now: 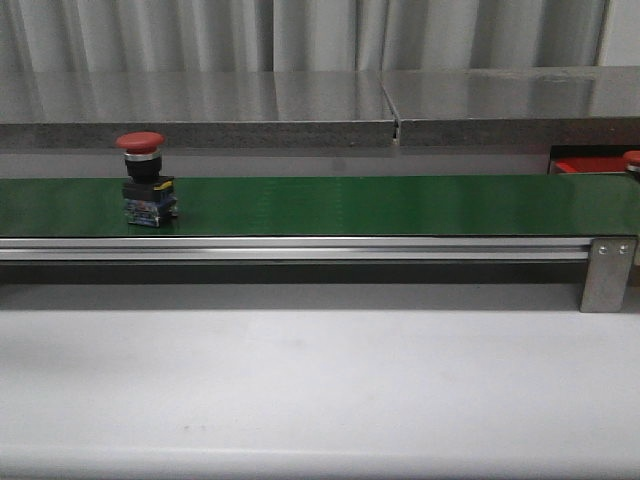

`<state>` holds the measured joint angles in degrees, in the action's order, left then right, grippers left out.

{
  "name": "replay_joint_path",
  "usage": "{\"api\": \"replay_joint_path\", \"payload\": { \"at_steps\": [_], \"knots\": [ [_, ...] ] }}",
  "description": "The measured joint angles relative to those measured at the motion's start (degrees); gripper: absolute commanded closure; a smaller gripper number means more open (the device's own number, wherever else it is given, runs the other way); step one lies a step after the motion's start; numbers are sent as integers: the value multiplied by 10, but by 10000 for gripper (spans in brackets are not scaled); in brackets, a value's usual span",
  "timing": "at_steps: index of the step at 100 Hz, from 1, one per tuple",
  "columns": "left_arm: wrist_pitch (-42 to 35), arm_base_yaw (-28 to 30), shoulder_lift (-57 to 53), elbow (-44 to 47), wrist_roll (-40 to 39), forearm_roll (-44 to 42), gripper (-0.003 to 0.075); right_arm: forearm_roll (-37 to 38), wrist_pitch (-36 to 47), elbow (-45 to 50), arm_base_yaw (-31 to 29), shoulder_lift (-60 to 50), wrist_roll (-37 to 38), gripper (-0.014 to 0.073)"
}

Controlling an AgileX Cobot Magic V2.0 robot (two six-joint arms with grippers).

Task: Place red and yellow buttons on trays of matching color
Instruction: 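Grasp a yellow button with the left gripper and set it on the belt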

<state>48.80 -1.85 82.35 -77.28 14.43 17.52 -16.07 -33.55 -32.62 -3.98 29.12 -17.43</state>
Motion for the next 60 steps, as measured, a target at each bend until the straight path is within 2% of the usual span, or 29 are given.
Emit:
{"api": "replay_joint_path", "payload": {
  "at_steps": [15, 60],
  "knots": [
    [-38, -22, -61, 60, 0, -1, 741, 0, 0, 0, 0, 0, 0, 712],
    [-102, -24, -311, 254, 0, -1, 741, -18, 0, 0, 0, 0, 0, 712]
  ]
}}
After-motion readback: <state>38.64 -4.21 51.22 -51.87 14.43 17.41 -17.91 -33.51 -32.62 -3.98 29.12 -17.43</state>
